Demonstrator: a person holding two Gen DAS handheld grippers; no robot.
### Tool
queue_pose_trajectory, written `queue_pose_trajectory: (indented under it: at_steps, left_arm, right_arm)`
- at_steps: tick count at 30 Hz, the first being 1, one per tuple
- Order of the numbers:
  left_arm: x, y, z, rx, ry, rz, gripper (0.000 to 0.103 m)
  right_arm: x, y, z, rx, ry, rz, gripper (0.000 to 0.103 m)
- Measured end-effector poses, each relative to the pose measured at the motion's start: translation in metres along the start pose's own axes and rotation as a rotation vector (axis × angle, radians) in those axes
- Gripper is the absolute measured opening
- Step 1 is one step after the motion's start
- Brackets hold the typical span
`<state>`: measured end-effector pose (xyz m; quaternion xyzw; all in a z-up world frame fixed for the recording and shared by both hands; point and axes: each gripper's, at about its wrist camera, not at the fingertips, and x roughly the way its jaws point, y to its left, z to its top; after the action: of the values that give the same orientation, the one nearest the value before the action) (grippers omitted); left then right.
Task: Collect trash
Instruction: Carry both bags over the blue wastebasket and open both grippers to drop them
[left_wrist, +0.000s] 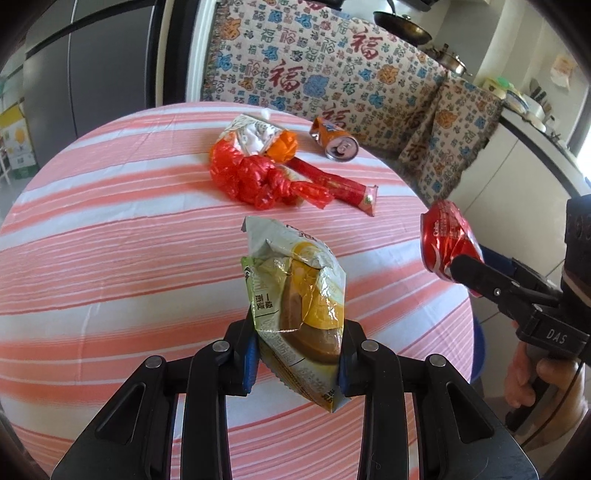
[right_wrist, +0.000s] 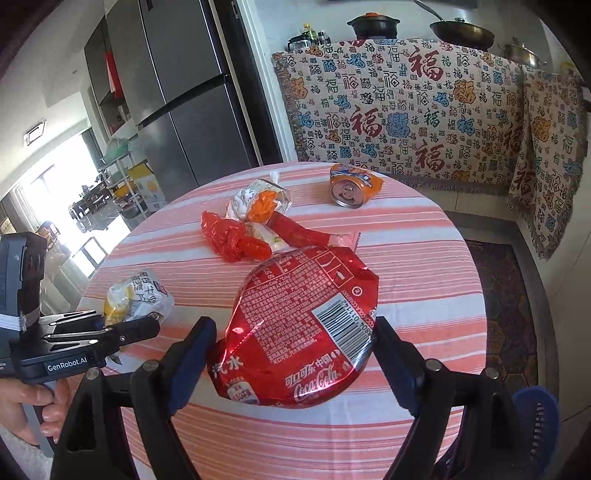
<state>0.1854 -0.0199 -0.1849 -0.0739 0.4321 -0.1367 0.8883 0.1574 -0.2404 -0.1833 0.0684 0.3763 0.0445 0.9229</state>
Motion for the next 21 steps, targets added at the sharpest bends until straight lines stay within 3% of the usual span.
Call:
queue_pose_trajectory:
  at_steps: [10,16,21]
  left_arm:
    - [0.007,-0.018,0.005,0.032,0.007,-0.005,0.032]
    - [0.010,-0.008,0.000,0.011,0.017,0.009,0.032]
    - [0.015,0.003,-0.003,-0.006,0.029,0.018,0.032]
  right_arm:
    - [-0.011,-0.013,0.000,0.028,-0.017,0.005,0.086]
    - [0.002,-0.010,-0.003,0.034,0.037,0.035,0.086]
    - [0.004,0.004,-0.001,-0.003,0.033,0.042,0.087]
